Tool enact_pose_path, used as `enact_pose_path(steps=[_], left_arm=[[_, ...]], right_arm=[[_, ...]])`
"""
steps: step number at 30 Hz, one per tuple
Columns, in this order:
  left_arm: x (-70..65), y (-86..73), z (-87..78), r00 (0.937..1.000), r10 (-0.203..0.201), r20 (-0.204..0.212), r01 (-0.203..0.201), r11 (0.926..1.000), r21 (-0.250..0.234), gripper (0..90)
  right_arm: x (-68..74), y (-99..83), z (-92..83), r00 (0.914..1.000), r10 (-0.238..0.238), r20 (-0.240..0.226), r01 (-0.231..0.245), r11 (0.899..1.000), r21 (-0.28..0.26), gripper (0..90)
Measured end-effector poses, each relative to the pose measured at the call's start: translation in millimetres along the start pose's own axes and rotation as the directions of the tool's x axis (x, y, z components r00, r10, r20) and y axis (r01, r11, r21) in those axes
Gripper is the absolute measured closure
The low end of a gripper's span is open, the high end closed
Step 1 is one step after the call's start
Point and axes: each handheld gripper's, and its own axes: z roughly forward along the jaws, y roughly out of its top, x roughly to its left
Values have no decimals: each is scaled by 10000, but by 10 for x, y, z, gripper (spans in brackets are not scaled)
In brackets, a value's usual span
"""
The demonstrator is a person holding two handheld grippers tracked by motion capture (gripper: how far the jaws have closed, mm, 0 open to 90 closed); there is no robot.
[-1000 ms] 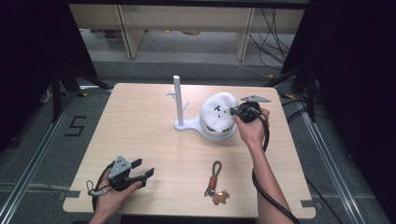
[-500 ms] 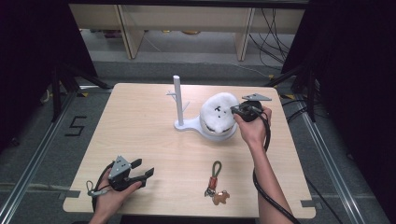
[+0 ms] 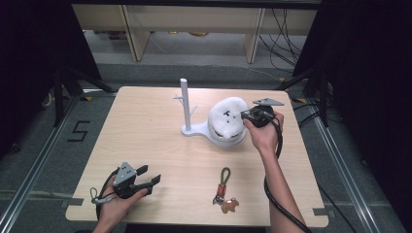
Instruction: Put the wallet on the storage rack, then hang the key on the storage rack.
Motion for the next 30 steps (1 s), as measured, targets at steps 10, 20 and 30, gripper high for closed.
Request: enact_pose_path(steps=[10, 20, 30], left_arm=[[-18, 44, -10, 10000, 56, 36, -56, 10000, -9, 331], [-70, 110, -11, 9995, 217, 232, -220, 9996, 149, 325], [-143, 176, 9, 9975, 478, 518, -488, 9986, 179, 324]], right_arm=[[-38, -31, -152, 9986, 479, -207, -476, 9988, 134, 531], [-73, -204, -328, 9931, 1062, -494, -1007, 9896, 1025, 482], [-7, -501, -503, 9859, 1548, -638, -1328, 9550, 2652, 594]])
